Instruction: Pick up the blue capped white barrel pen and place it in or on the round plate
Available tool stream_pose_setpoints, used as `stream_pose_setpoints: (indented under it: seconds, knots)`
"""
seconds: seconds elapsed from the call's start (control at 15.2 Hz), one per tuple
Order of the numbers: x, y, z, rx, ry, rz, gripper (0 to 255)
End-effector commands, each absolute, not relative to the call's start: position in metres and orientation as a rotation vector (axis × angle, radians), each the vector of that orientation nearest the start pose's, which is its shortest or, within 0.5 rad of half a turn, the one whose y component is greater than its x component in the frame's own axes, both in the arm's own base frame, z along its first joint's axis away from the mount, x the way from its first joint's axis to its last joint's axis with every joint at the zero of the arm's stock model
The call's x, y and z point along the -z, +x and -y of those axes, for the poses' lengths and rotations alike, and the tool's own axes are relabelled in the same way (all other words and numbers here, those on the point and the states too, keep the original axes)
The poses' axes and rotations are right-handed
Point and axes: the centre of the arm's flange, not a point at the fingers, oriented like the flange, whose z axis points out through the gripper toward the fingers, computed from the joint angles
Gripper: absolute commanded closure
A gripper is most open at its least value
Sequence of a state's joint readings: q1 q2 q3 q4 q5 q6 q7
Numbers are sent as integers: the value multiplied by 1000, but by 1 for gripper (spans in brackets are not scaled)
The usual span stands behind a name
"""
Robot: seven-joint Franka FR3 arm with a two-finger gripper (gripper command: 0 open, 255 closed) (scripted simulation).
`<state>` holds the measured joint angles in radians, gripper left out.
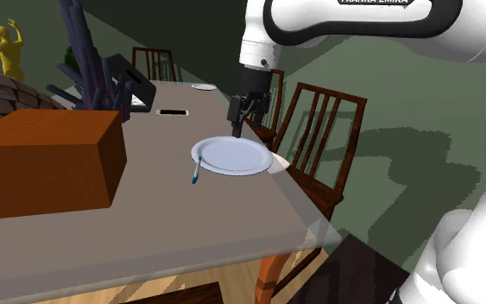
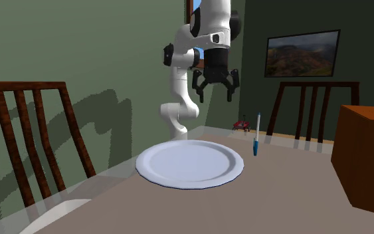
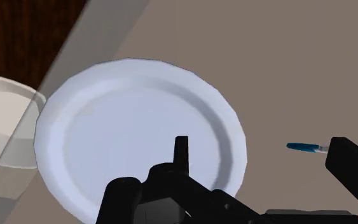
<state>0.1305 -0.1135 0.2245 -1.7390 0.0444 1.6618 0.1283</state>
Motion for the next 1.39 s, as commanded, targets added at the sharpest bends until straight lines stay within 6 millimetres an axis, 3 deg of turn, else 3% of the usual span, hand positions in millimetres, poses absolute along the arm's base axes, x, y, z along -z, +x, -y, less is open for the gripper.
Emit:
stream_pose_setpoints:
  seconds: [0.0, 0.59, 1.06, 1.32]
  knots:
    - [-612, 503, -214, 35, -3096, 380, 0]
    - [-604, 559, -318, 0, -3096, 532, 0]
    - [-567, 559, -318, 0, -3096, 532, 0]
    - [-564, 559, -318, 0, -3096, 532, 0]
